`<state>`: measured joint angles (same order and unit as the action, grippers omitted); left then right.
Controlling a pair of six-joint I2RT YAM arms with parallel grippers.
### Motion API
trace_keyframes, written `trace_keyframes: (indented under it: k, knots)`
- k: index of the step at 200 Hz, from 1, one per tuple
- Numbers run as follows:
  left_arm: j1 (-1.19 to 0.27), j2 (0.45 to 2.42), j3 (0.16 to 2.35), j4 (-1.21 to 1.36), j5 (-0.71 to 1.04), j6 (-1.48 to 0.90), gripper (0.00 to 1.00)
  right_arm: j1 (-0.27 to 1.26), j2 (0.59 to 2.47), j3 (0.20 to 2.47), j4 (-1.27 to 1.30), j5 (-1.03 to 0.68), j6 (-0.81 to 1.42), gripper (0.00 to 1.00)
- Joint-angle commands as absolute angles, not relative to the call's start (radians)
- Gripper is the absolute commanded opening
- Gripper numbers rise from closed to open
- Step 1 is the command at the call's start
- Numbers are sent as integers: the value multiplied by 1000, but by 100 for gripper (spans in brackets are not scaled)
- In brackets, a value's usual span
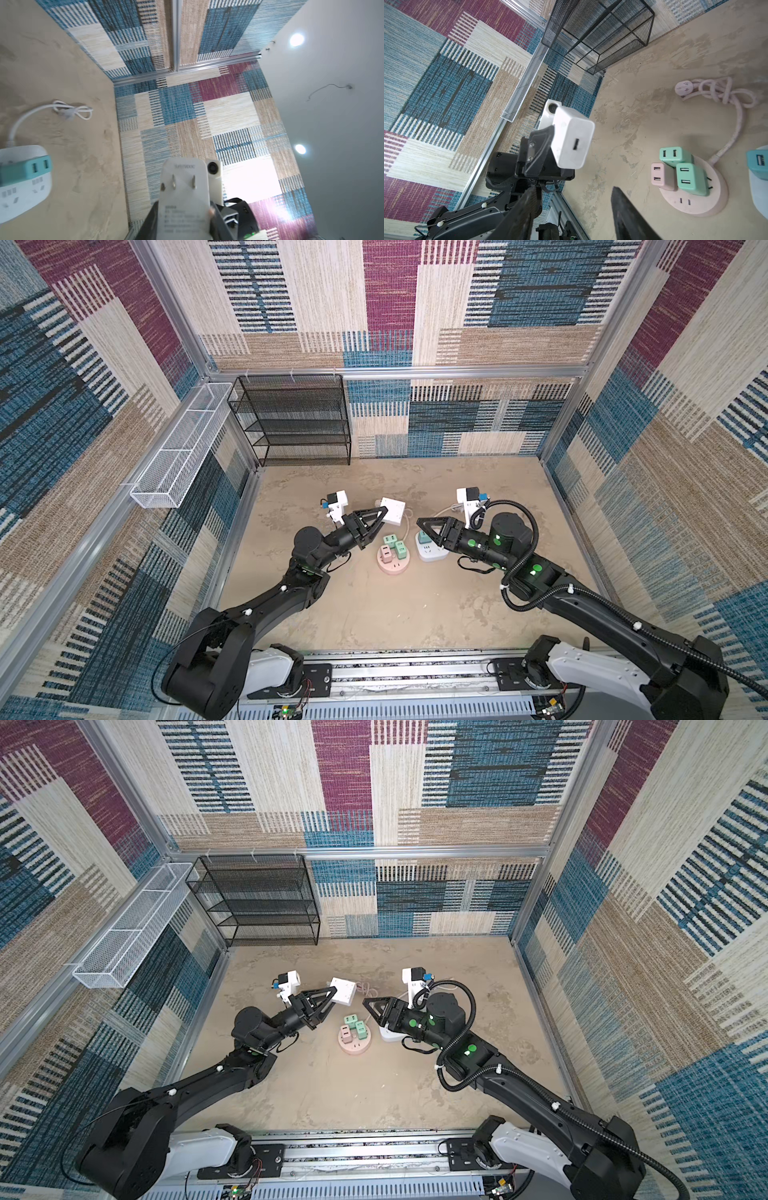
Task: Insert the plug
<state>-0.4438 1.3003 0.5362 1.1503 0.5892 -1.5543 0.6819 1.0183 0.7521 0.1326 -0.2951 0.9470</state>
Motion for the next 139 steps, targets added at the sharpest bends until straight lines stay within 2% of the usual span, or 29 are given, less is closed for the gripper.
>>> trace_keyframes:
  k: [1,32,50,71,111,139]
  knots:
    - [-481,1341,567,1367,600,-1627,0,675,996,728,231,-307,1032,54]
    - [-542,1385,597,1368,588,-1607,0,666,958,713,250,-271,1043,54]
    - [-571,1404,602,1368,588,-1599,0,661,951,716,259,-263,1048,62]
    - [-599,1425,609,1368,549,-1595,0,657,946,716,276,-258,1052,64]
    - [-627,1443,627,1367,537,-1590,0,650,977,759,252,-269,1029,63]
    - [-633,1451,633,1367,531,-1590,0,650,1004,766,278,-298,1033,55]
